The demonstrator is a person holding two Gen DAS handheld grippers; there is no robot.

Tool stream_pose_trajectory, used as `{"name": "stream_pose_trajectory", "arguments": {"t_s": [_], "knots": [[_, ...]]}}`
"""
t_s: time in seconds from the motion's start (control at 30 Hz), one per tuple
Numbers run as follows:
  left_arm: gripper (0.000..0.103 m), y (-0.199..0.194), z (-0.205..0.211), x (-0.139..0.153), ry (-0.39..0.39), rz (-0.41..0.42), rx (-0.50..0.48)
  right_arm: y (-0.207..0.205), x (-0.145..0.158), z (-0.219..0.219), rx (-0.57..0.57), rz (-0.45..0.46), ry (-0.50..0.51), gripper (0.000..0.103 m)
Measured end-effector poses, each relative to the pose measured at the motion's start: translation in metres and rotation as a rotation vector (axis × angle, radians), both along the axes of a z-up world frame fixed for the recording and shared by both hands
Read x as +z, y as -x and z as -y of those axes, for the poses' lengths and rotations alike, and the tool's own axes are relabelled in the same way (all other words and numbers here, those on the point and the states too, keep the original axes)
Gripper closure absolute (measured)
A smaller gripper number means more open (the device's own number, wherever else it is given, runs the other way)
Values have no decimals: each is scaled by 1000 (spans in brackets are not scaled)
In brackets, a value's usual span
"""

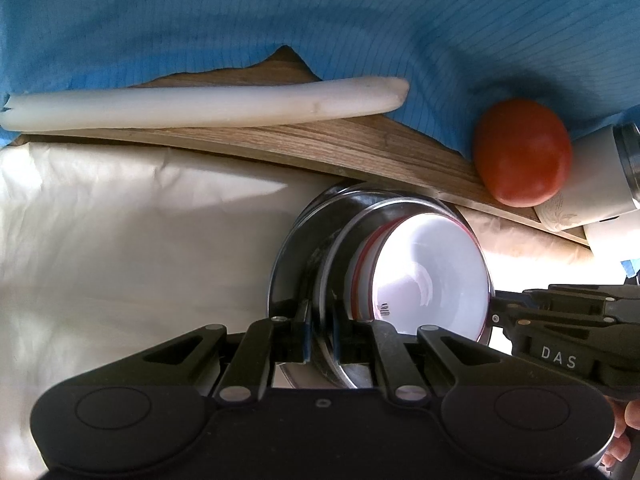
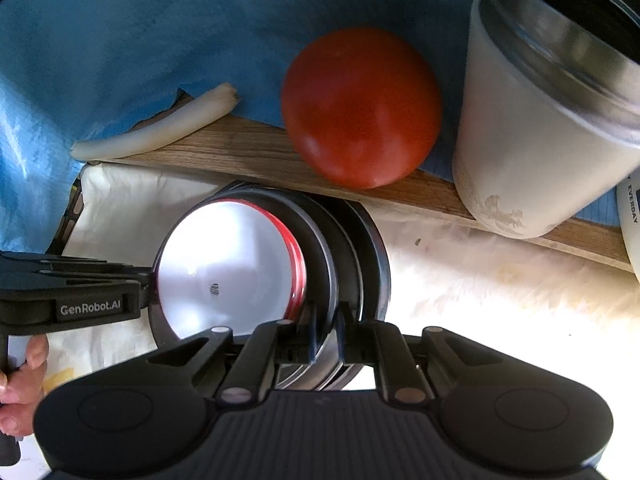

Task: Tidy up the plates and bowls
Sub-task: 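Lower the nested bowls with both tools onto the steel plates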

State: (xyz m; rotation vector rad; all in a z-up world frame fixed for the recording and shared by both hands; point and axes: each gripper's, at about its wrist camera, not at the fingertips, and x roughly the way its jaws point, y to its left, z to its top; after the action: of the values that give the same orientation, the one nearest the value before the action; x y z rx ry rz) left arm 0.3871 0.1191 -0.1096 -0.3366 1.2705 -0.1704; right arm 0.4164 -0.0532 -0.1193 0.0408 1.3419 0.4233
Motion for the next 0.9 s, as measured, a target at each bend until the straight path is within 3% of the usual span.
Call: {"name": "stream_pose_trajectory", "arguments": {"t_s": [0.6, 0.9], "knots": [[90, 12, 2, 2, -26, 72, -3, 13, 0, 5, -29, 93, -29, 87], [86, 17, 9, 9, -80, 98, -5, 17, 1, 9, -40, 104, -37, 86]]}}
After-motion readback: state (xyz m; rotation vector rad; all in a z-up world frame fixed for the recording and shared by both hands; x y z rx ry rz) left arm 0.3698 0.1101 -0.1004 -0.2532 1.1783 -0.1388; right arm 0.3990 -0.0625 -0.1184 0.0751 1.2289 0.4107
